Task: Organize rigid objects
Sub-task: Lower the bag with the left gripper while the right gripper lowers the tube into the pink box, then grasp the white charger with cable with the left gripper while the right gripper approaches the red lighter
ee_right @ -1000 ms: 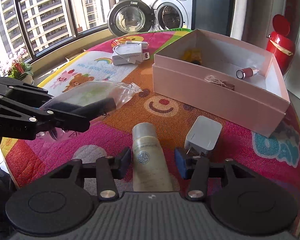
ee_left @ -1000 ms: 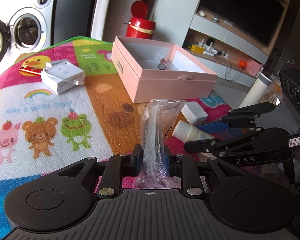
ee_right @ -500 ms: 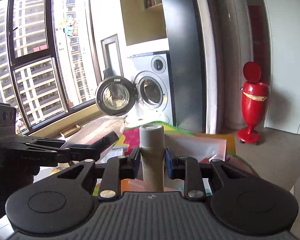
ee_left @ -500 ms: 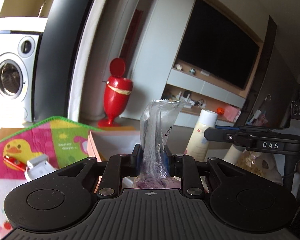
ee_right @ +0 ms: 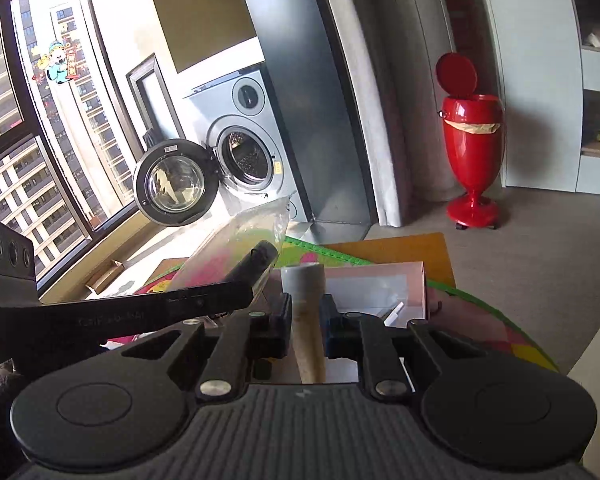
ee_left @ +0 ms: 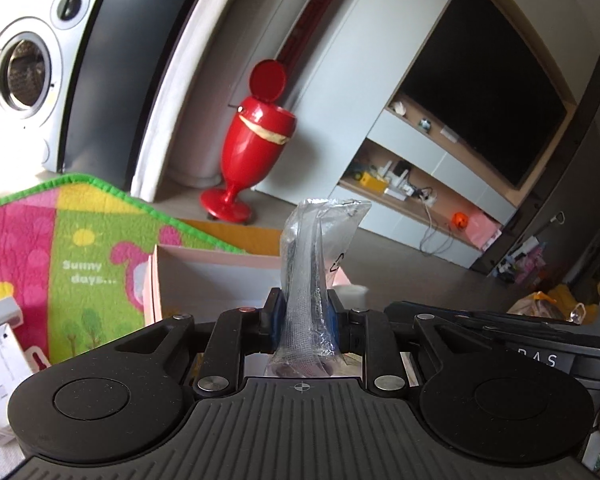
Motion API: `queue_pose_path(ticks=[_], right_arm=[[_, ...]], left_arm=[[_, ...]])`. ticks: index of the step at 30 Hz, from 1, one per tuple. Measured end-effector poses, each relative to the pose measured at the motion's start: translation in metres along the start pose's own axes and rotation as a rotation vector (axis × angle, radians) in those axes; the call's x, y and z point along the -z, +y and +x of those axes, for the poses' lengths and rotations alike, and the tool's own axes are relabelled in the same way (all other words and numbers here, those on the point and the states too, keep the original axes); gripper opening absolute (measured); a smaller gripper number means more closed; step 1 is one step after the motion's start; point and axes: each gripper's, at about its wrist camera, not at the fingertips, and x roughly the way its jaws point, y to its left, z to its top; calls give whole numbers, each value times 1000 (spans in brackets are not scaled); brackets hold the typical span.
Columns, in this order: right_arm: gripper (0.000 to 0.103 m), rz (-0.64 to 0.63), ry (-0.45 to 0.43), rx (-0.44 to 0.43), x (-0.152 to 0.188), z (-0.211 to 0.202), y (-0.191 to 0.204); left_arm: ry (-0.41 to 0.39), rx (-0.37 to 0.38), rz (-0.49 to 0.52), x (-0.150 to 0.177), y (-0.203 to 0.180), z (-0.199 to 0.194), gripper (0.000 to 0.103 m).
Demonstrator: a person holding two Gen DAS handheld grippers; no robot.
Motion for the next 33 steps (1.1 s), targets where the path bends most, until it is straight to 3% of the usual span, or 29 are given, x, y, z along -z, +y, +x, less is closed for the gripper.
queue_pose_path(ticks=[5,9,13,17,21,24,27,33], right_arm=[[12,1,51,68,19,24,-7],[17,-59,36,124,33,16,4],[61,-141,-6,160,52,-6,21],[71,-261,-29,173,83,-30,43],[75,-332,14,163,114,-36,62],[75,-337,64,128,130,-30,73],[75,-341,88,102,139,-25,84],[75,-374,114,60,144,-21,104]], left_arm=[[101,-45,-12,17,14,26,24],[52,-73,39,23,12,13,25],[-103,-94,28,25,19,-40,25],[-212,-241,-55,38,53,-97,25],[-243,-426,-222,50,109,-139,25],[-251,-519,-370,60,149,-159,25],[-247,-534,-460,67,172,-171,25],[-246,-511,-468,55,188,-154,25]])
